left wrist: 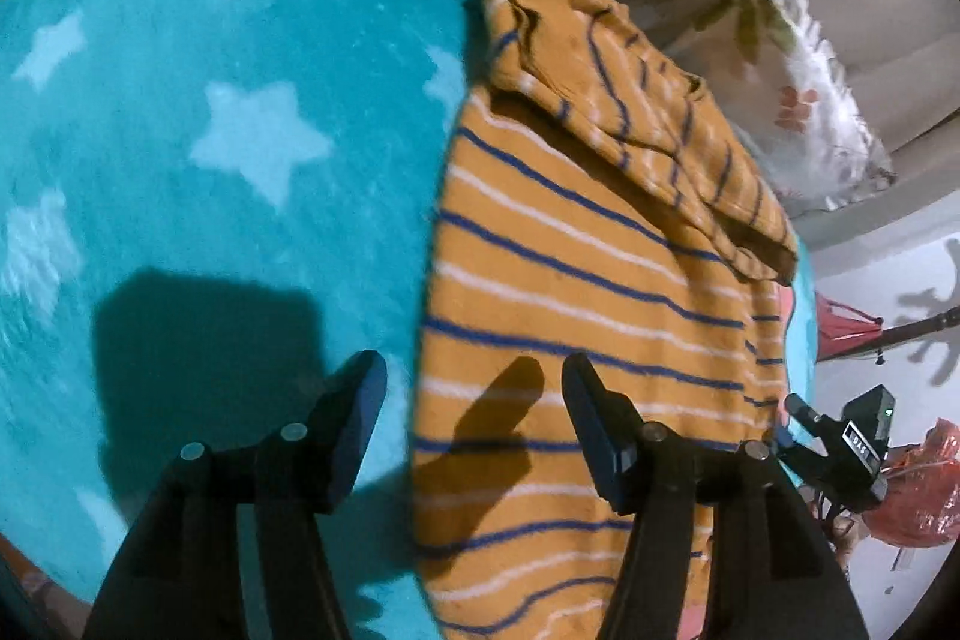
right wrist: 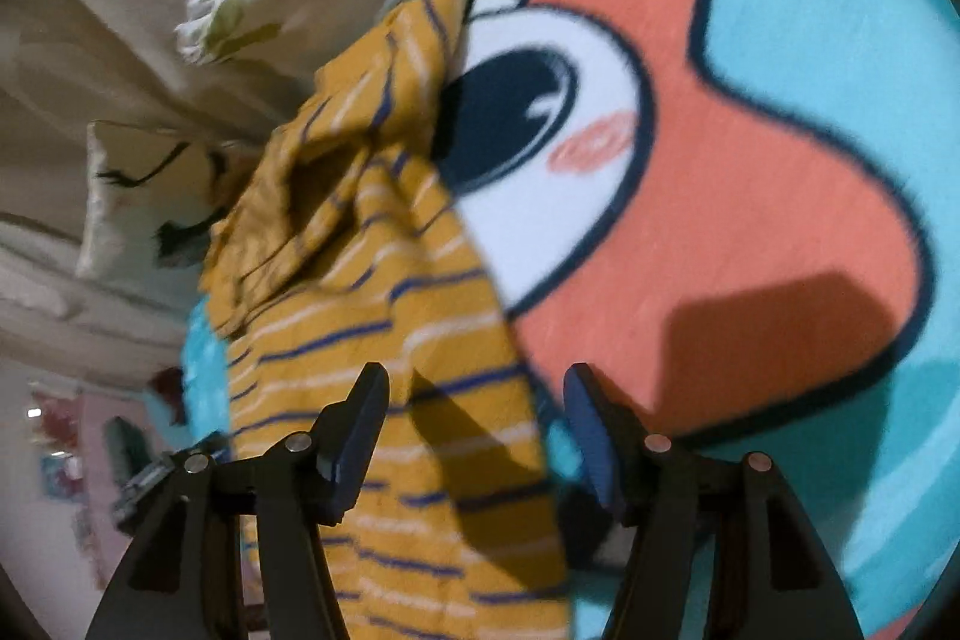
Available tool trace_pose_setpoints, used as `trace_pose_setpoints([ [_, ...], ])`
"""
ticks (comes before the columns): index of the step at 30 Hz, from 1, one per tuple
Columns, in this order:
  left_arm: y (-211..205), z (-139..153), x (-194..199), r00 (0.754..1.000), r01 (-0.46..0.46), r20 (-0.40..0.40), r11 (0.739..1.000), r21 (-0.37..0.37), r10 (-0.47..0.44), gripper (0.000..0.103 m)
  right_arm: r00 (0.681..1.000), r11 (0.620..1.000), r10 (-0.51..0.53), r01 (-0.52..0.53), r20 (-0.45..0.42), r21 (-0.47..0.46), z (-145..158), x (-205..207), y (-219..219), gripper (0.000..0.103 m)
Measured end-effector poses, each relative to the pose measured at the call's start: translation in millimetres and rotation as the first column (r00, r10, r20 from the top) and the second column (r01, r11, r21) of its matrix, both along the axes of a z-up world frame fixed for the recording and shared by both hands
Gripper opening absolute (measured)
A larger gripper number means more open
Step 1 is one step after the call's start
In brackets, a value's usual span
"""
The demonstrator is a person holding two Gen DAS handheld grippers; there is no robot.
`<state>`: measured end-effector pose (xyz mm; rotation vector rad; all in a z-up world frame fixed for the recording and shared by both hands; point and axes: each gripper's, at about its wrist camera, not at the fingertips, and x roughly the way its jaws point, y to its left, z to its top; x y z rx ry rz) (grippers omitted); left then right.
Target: Fold small clothes
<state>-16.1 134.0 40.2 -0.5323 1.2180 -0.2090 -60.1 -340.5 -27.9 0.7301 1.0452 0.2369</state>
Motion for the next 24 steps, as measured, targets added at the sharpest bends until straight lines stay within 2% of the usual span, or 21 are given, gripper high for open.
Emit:
trace_pose_setpoints([
  [3,-9,-4,-20,1.000,0.003,-0.008,0.997,-0.082,-0.004,0.058,0.999,0.994,0.050,-0.050,-0.006,0.096,-8,-7,2,0.066],
  [6,-21,-10,-41,1.000,0.008,0.002,0.996,-0.090,-0.008,0.052,0.996,0.981,0.090,-0.086,-0.012,0.175,-16,-17,8,0.066],
  [10,-29,-19,-66,1.000,-0.004,-0.005,0.989,-0.145,0.003,0.044,0.990,0.959,0.140,-0.133,-0.011,0.249,-25,-36,20,0.066],
  [15,-38,-26,-94,0.999,-0.037,-0.012,0.979,-0.199,0.035,0.036,0.979,0.950,0.203,-0.193,-0.014,0.247,-26,-54,35,0.065],
  [19,-44,-26,-103,0.998,-0.066,-0.019,0.980,-0.187,0.063,0.035,0.975,0.949,0.224,-0.215,-0.014,0.231,-24,-64,47,0.065],
  [21,-45,-25,-105,0.996,-0.089,-0.028,0.984,-0.154,0.086,0.027,0.974,0.952,0.226,-0.219,-0.011,0.213,-23,-72,52,0.064],
  [22,-46,-26,-106,0.994,-0.103,-0.039,0.986,-0.128,0.099,0.017,0.974,0.954,0.226,-0.220,-0.009,0.202,-22,-74,56,0.062],
  [23,-45,-27,-106,0.992,-0.116,-0.053,0.988,-0.106,0.111,0.008,0.975,0.958,0.221,-0.215,-0.011,0.191,-22,-76,59,0.055],
  [24,-43,-27,-106,0.990,-0.131,-0.064,0.986,-0.101,0.125,0.008,0.977,0.963,0.211,-0.204,-0.019,0.179,-23,-78,61,0.050],
])
